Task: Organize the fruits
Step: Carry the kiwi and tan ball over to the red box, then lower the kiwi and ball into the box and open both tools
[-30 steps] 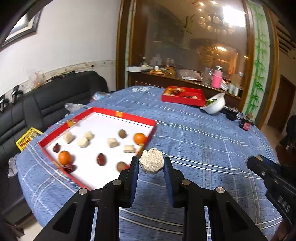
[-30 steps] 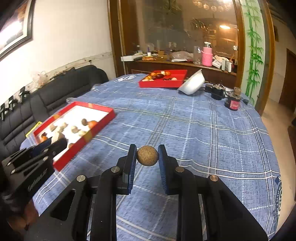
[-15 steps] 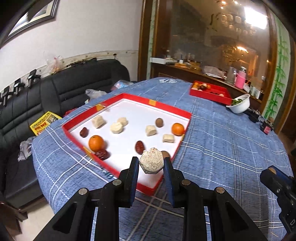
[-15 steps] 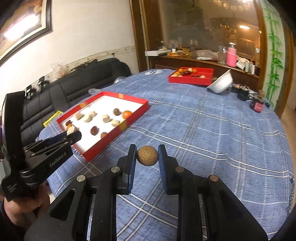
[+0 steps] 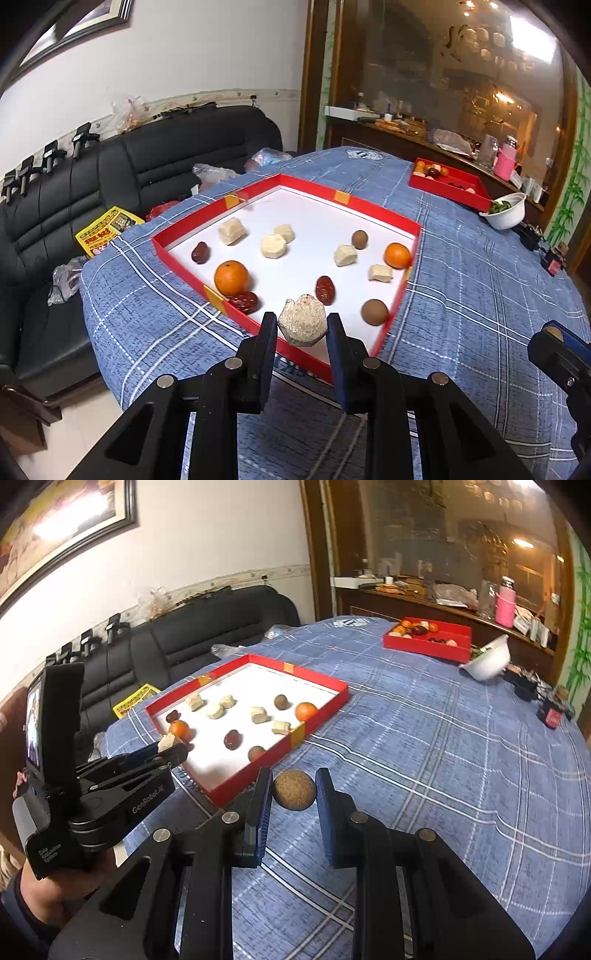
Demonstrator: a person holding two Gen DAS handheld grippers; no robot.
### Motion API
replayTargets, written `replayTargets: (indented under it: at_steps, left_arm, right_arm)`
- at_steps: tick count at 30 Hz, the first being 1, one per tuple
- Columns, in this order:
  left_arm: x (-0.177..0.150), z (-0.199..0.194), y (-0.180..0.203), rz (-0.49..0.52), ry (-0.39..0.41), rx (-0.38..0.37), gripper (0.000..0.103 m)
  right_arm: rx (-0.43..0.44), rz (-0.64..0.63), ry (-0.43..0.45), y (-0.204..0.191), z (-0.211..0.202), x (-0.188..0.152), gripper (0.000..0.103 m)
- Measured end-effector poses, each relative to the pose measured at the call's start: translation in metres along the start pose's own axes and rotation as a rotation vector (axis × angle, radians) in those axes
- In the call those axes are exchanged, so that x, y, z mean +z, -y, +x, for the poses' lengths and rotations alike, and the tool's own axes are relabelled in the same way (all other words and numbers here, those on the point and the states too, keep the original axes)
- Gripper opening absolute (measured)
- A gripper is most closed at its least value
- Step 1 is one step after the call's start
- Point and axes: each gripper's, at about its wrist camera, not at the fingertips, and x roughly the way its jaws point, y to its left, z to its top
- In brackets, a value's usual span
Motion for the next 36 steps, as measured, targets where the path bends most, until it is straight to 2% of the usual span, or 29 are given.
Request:
replayTargets:
  at_steps: [14,21,26,36]
  left_arm:
    - [0.014,0.011,-0.018,0.002,-0.003,0.016,0.026]
    - [0.018,0.023,-0.03,-0.01,-0.031,0.022,0.026]
    - [0.028,0.031,-0.036,-0.002,-0.041,0.033,0.026]
    - [0.062,0.056,-0.037,-0.005,-0.06,0.063,0.026]
  right_arm:
    - [0.025,-0.072,-0.013,-0.025,0.011,0.02,0.023]
    - [0.034,-0.096,-0.028,-0.034,0.021,0.027,0.023]
    - [0.045,-0.118,-0.053,-0.039,0.036,0.033,0.023]
    - [0.054,-0.126,-0.099,-0.041,0.092,0.073,0.023]
